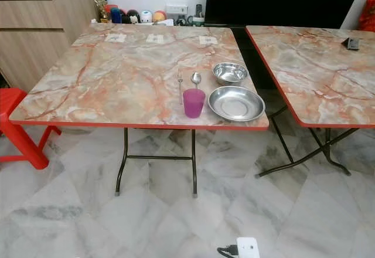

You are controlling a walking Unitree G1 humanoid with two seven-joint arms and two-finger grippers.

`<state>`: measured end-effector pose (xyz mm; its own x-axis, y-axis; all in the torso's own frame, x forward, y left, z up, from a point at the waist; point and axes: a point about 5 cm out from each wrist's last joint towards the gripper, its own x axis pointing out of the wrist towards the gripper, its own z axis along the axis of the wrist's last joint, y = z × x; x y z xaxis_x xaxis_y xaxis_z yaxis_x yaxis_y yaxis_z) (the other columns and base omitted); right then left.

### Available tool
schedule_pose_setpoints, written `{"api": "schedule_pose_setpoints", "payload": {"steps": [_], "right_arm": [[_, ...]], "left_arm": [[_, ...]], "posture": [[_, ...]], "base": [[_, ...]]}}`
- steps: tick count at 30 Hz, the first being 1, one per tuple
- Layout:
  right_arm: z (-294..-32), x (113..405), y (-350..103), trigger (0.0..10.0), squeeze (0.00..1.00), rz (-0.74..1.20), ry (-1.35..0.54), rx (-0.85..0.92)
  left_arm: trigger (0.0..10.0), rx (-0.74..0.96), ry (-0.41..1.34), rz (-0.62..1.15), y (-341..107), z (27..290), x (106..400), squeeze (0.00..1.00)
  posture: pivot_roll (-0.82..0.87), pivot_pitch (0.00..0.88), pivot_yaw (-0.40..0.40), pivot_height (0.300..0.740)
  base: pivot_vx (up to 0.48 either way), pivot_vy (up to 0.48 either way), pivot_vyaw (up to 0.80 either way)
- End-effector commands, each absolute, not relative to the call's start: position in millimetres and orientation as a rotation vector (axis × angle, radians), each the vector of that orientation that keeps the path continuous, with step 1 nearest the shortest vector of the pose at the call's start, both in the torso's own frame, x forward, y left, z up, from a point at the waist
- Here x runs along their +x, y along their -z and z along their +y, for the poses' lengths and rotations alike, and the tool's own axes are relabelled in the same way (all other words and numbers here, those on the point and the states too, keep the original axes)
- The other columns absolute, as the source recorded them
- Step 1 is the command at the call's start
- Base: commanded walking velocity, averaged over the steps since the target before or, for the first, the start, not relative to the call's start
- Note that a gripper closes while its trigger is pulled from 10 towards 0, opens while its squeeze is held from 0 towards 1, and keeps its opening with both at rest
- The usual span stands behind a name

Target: Setting the table

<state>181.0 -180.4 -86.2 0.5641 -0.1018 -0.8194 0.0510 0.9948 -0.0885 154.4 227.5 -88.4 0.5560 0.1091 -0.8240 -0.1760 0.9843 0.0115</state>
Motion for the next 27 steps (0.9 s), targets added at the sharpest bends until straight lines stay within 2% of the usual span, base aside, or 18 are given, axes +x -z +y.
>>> {"api": "schedule_pose_setpoints", "payload": {"steps": [1, 27], "right_arm": [[-167.8, 200.3, 78.3, 10.0, 0.00, 0.937, 0.100, 0.164], [-167.9, 200.7, 78.0, 10.0, 0.00, 0.927, 0.113, 0.194]], "left_arm": [[10.0, 0.012, 0.017, 0.911, 78.2, 202.9, 187.4, 0.00], [10.0, -0.022, -0.043, 0.851, 72.4, 209.5, 195.1, 0.00]], "posture": [[0.05, 0.060, -0.016, 0.740], [0.05, 0.070, -0.016, 0.740]], "base": [[0.000, 0.000, 0.00], [0.000, 0.000, 0.00]]}}
